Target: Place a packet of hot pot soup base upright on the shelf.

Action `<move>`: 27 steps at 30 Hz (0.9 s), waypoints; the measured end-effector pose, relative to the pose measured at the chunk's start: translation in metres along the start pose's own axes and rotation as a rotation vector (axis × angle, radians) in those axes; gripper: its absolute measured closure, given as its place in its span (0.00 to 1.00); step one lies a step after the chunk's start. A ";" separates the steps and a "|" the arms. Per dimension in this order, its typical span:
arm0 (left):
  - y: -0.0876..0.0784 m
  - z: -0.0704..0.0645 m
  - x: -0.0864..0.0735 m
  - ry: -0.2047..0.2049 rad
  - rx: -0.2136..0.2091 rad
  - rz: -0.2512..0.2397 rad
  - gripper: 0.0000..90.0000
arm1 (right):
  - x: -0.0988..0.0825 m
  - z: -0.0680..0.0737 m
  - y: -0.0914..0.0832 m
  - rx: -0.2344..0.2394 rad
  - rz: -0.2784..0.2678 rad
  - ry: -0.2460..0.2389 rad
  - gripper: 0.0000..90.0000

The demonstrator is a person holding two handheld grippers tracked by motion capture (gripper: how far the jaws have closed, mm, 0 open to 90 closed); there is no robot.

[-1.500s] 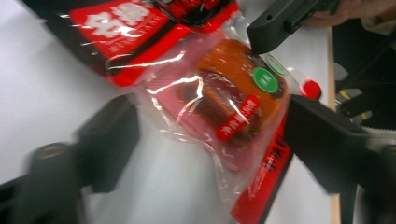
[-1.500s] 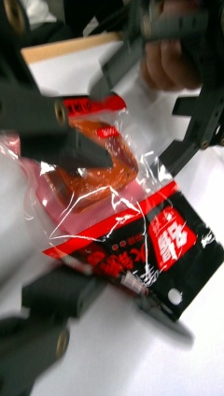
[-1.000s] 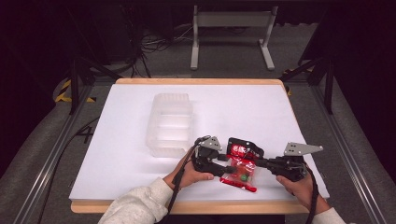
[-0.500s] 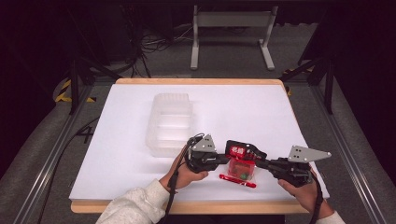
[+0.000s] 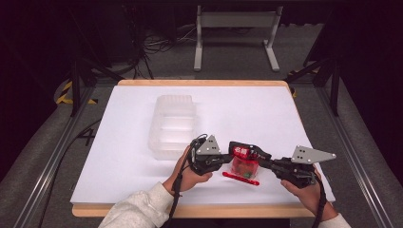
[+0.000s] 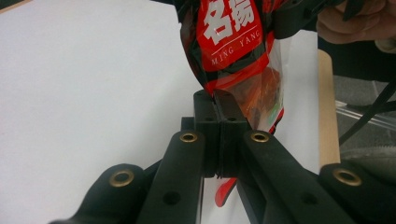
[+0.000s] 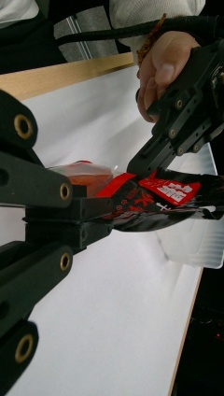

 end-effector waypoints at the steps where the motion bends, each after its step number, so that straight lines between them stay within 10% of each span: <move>1: -0.001 0.001 0.001 0.004 0.006 0.001 0.99 | 0.001 0.001 0.001 0.003 -0.002 -0.002 1.00; 27: -0.052 0.036 0.007 0.020 0.197 -0.001 0.98 | 0.061 0.018 0.042 -0.023 -0.049 -0.098 1.00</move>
Point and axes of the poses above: each handheld gripper's, and its own axes: y roughly forward along the jaws, x roughly out of its top, z roughly to its left, the point moved 8 cm from there along y, roughly forward along the jaws, and after that the axes turned 12 degrees about y, right-handed, at the moved point
